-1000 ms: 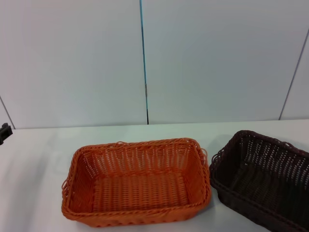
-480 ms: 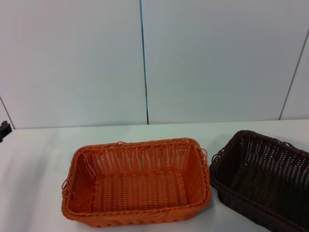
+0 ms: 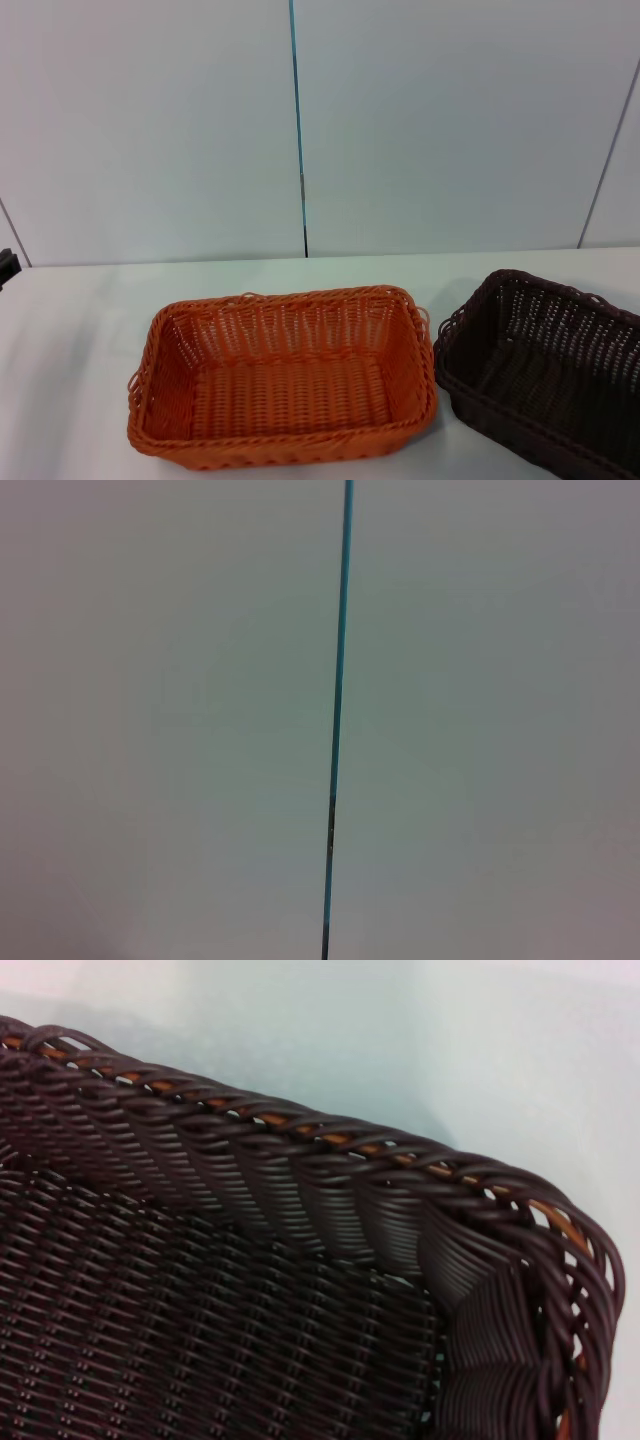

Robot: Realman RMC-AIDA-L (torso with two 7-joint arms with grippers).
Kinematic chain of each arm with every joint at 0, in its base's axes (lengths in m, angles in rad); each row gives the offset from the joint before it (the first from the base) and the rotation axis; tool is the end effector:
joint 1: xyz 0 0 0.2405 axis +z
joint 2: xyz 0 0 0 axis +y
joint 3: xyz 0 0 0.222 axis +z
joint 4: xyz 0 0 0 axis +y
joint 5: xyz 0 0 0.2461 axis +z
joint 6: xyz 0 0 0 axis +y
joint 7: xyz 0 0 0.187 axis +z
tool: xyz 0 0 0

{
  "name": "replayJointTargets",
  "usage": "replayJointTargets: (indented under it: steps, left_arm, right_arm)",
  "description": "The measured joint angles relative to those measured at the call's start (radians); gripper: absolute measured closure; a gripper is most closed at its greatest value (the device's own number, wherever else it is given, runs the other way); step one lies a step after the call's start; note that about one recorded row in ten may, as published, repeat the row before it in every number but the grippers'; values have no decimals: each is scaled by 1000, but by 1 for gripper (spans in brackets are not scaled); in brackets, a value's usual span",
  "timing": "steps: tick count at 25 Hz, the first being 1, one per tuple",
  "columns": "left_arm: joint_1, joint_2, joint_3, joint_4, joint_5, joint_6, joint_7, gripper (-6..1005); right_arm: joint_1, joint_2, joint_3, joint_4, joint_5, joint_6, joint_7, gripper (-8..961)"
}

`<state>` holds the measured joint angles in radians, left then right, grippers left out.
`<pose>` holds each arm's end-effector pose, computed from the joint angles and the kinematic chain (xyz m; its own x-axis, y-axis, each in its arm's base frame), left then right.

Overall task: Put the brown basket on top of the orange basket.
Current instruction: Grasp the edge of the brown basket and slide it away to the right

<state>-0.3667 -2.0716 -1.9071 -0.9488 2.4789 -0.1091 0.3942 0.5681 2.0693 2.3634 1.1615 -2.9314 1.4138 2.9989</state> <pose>-0.3267 0.4755 0.0953 0.5712 0.3362 0.7488 0.7421 0.1783 -0.6461 0.3261 0.3912 0.0920 0.0061 0.9011 0.4336 0.8098 -0.2589 0.5266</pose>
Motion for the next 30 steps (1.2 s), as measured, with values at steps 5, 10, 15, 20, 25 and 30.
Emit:
replayJointTargets:
  steps: [5, 10, 15, 20, 25, 30]
  left_arm:
    - [2, -1, -1, 0, 0, -2, 0, 112]
    - [6, -3, -1, 1, 0, -3, 0, 112]
    - [9, -4, -1, -1, 0, -4, 0, 113]
    - [8, -4, -1, 0, 0, -4, 0, 113]
    - [6, -4, -1, 1, 0, -3, 0, 113]
    - [9, -6, -1, 1, 0, 1, 0, 113]
  right_arm:
    - [2, -5, -27, -7, 0, 1, 0, 262]
    - [3, -9, -60, -14, 0, 5, 0, 581]
    - [0, -9, -58, -14, 0, 1, 0, 670]
    - [2, -10, -60, -13, 0, 6, 0, 759]
    - [-2, -24, -60, -5, 0, 28, 1, 782]
    - [-14, -43, -58, 7, -1, 47, 1, 789]
